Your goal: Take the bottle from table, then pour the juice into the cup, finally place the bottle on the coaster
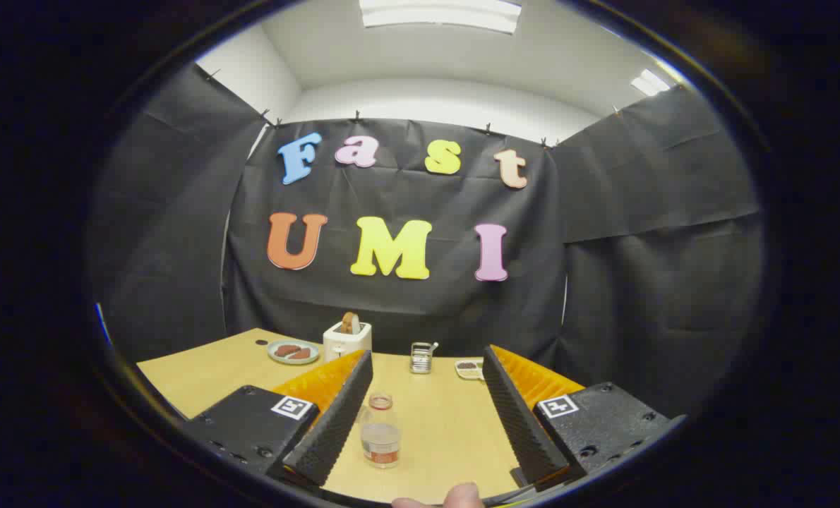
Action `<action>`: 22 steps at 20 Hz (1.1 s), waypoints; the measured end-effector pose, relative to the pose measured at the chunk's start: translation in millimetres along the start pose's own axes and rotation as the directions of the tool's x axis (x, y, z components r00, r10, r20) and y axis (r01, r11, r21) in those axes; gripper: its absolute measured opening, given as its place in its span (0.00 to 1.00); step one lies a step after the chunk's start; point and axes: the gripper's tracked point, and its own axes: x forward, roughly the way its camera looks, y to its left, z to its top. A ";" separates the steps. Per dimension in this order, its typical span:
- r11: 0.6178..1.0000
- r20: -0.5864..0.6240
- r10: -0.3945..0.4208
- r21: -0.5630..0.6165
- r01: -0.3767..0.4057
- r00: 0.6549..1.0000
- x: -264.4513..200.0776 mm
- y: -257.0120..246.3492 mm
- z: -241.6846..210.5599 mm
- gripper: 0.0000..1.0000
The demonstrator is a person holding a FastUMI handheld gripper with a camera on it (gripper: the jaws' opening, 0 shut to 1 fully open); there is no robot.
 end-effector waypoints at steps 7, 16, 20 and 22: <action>1.000 -0.004 0.016 0.015 -0.016 1.000 -0.4 5.0 -0.8 1.00; 1.000 0.006 0.027 0.005 -0.027 1.000 -0.9 13.4 0.2 1.00; 1.000 0.009 0.025 0.016 -0.025 1.000 -0.9 11.6 1.7 1.00; 0.999 0.009 0.025 0.022 -0.025 1.000 -1.3 11.1 1.4 1.00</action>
